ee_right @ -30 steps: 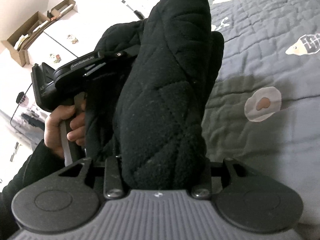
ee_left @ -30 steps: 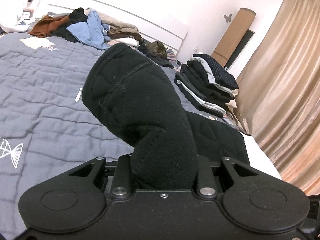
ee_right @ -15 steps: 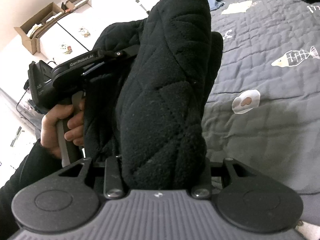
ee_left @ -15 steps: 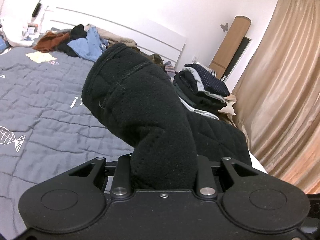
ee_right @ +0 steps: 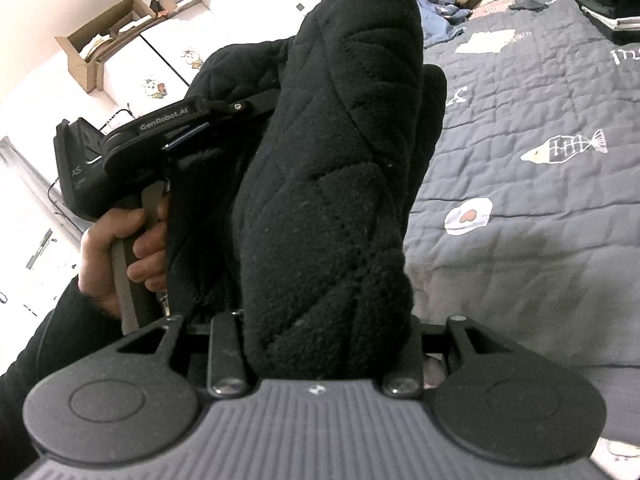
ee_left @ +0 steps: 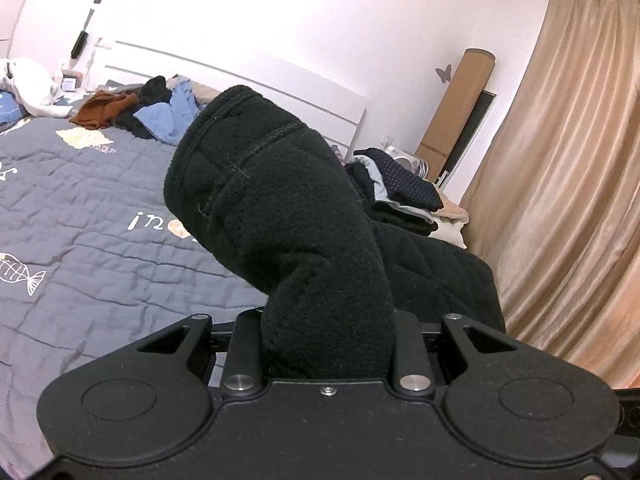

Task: Fold clothes
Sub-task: 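Lift the black jacket with both grippers off the bed, then carry the jacket with both grippers toward the stack of folded clothes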

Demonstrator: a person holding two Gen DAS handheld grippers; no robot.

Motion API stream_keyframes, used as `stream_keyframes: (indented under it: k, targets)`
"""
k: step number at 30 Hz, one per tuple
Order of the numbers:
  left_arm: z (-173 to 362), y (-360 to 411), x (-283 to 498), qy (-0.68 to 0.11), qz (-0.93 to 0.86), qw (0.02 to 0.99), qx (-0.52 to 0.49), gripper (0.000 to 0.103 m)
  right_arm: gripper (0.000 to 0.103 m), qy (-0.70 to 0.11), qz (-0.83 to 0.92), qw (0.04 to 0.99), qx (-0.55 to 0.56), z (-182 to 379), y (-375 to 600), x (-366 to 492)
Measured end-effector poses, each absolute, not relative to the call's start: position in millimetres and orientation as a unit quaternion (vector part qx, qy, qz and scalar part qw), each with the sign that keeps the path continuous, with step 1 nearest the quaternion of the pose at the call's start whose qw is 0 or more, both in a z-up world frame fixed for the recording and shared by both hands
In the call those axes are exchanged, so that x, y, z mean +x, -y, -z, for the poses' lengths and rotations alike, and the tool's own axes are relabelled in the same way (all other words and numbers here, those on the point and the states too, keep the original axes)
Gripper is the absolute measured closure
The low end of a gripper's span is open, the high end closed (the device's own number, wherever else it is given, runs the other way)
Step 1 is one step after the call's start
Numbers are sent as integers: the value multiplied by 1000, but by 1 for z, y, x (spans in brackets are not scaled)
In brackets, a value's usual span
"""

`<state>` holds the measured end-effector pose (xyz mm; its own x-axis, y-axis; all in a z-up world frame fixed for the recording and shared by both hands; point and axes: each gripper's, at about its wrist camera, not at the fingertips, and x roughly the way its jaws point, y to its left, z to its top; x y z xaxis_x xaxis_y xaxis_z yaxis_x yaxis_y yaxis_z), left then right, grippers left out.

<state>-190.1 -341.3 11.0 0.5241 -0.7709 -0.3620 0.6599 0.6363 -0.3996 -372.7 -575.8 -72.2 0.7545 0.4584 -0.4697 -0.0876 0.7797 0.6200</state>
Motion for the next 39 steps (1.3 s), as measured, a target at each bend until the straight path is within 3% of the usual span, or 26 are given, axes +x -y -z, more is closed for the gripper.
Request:
stream_keyframes:
  k: [39]
  targets:
    - [-50,498,-313,-199,523,823,-103,77,64,-253,-57,929,265,24,700,-523]
